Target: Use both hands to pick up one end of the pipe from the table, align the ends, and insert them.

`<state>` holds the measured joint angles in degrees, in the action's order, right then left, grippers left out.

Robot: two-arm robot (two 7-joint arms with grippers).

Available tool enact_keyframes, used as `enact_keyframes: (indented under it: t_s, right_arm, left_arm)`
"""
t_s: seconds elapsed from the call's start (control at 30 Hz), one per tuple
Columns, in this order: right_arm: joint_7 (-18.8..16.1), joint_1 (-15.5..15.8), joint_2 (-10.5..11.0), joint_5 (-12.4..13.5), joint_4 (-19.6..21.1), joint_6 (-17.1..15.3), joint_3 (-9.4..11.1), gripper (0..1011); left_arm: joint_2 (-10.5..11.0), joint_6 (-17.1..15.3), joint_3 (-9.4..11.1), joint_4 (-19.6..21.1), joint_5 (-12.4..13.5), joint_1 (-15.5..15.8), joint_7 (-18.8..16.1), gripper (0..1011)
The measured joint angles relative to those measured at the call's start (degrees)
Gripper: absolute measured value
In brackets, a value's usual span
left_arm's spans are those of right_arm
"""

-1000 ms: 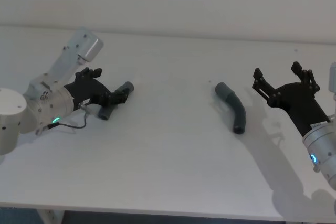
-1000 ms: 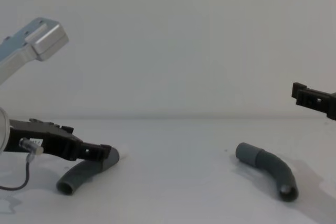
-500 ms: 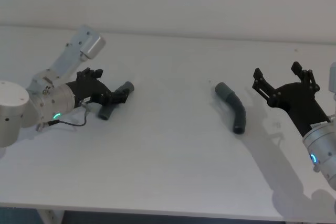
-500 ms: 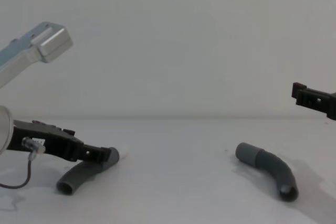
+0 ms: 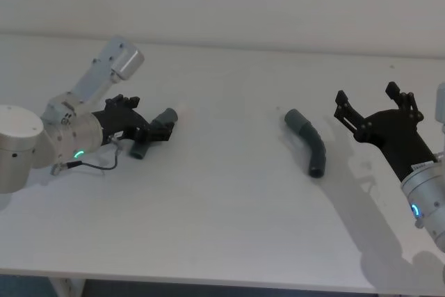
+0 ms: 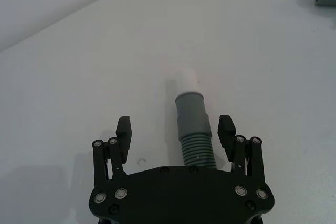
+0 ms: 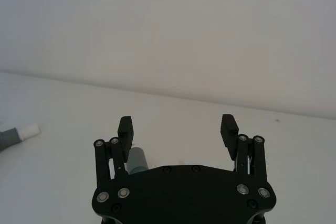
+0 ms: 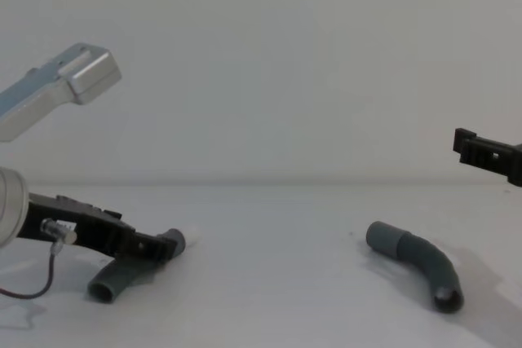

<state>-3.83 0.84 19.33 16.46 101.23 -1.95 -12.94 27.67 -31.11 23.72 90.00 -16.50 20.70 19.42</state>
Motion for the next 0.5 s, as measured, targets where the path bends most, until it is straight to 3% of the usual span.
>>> enact_keyframes:
  t_s: [0.5]
  right_arm:
    - [0.0, 0.0, 0.0, 0.0, 0.0, 0.0, 0.0, 1010]
  left_arm:
    - [-1.18, -1.85, -0.53, -0.04, 0.21, -0.15, -0.23, 1001]
